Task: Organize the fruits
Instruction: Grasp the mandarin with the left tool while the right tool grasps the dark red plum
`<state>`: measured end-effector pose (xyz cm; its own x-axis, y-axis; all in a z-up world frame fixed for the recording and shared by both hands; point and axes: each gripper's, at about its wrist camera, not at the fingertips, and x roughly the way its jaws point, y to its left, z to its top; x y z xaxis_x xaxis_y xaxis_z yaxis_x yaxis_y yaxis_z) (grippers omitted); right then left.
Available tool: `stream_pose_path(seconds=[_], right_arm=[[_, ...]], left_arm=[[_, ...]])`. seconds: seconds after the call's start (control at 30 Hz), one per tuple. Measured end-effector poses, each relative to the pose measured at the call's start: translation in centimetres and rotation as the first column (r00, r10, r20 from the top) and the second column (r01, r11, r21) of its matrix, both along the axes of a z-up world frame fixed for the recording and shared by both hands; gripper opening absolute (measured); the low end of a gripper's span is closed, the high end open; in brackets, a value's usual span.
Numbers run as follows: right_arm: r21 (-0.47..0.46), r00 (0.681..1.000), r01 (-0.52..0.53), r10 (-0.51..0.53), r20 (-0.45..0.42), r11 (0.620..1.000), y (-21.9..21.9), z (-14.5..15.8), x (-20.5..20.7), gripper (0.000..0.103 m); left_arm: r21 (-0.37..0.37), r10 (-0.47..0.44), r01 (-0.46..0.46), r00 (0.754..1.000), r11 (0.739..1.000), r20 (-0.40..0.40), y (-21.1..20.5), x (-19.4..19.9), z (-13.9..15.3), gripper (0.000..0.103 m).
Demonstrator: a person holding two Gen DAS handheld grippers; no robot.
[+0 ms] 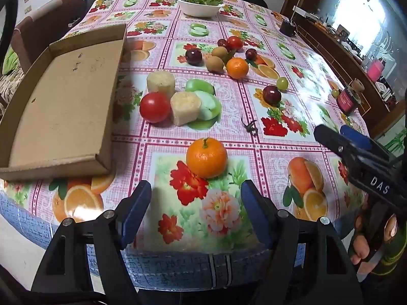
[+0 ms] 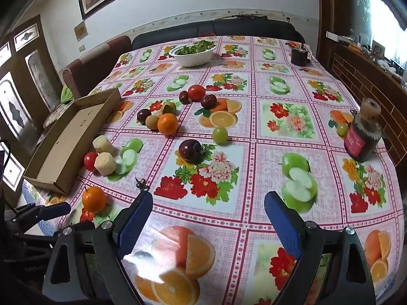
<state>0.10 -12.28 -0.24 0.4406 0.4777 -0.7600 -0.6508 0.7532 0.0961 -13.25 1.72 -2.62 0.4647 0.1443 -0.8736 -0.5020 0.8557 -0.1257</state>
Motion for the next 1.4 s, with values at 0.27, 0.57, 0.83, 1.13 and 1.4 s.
stream_pose_path(seconds=[0.27, 0.57, 0.83, 1.13, 1.4], right_arm=[[-0.02, 1.0, -0.008, 0.008, -0.002, 1.0, 0.0, -0.4, 0.4, 0.09], [-0.035, 1.0, -0.026, 0.027, 0.003, 0.999, 1.6, -0.7, 0.8, 0.09], [-0.034, 0.997, -0.075, 0.074, -0.006, 0.997, 3.5, -1.1, 0.8, 0.087], [-0.025, 0.994, -0.064, 0.061, -0.091, 0.998, 4.1, -2.4, 3.0, 0.077], [-0.029, 0.994, -0.065, 0.062, -0.085, 0.997, 4.1, -2.4, 3.2, 0.077]], left_arm=[[0.055, 0.028, -0.028, 0.999, 0.998, -0.014, 0.2, 0.7, 0.3, 0.073], [0.116, 0.049, -0.045, 0.998, 0.992, -0.026, 0.6, 0.9, 0.3, 0.073], [0.113, 0.029, -0.026, 0.999, 0.993, -0.022, 0.6, 1.4, 0.3, 0.073], [0.086, 0.017, -0.016, 1.0, 0.996, -0.012, 0.8, 1.7, 0.1, 0.073], [0.089, 0.002, -0.001, 1.0, 0.996, -0.012, 0.8, 2.0, -0.1, 0.073]])
